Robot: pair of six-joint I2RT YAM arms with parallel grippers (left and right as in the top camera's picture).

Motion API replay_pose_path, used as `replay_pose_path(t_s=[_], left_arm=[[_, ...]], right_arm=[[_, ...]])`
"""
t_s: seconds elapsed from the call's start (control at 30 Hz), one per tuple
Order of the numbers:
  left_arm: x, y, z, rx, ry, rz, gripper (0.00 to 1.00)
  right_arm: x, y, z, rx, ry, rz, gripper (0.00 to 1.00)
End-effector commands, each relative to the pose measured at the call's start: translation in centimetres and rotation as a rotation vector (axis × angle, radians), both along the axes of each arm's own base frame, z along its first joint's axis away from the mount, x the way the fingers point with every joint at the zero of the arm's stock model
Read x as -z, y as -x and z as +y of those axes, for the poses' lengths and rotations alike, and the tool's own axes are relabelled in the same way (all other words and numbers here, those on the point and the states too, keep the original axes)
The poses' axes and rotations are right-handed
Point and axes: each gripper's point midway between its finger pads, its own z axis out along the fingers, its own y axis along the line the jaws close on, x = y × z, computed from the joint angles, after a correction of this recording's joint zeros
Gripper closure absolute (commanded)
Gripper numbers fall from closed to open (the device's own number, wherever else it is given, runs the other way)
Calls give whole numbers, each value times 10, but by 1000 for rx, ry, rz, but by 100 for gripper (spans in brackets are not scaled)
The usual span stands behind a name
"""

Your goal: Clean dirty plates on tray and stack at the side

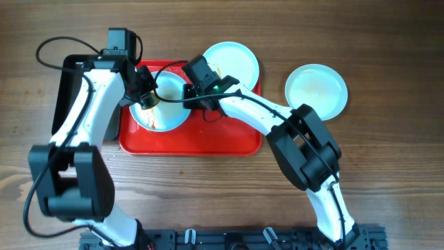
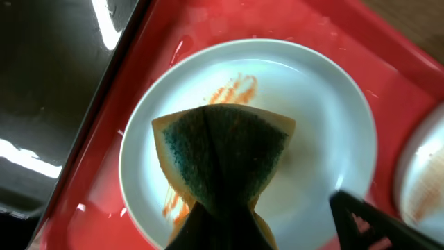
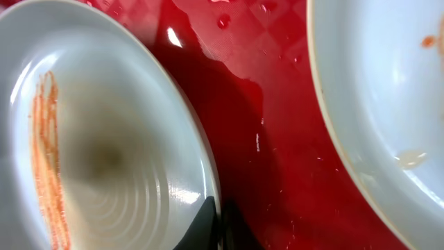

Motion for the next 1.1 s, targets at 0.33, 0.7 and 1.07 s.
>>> replay_pose_path(t_s=[0.33, 0.7, 1.07], left_arm=[[51, -42, -3, 266, -103, -35, 96], [115, 34, -24, 415, 73, 328, 96], [99, 69, -70, 660, 376, 368, 96]], right_arm=[[30, 5, -3, -36, -99, 161, 96], [30, 5, -3, -54, -94, 151, 96], [30, 6, -2, -58, -99, 155, 95]])
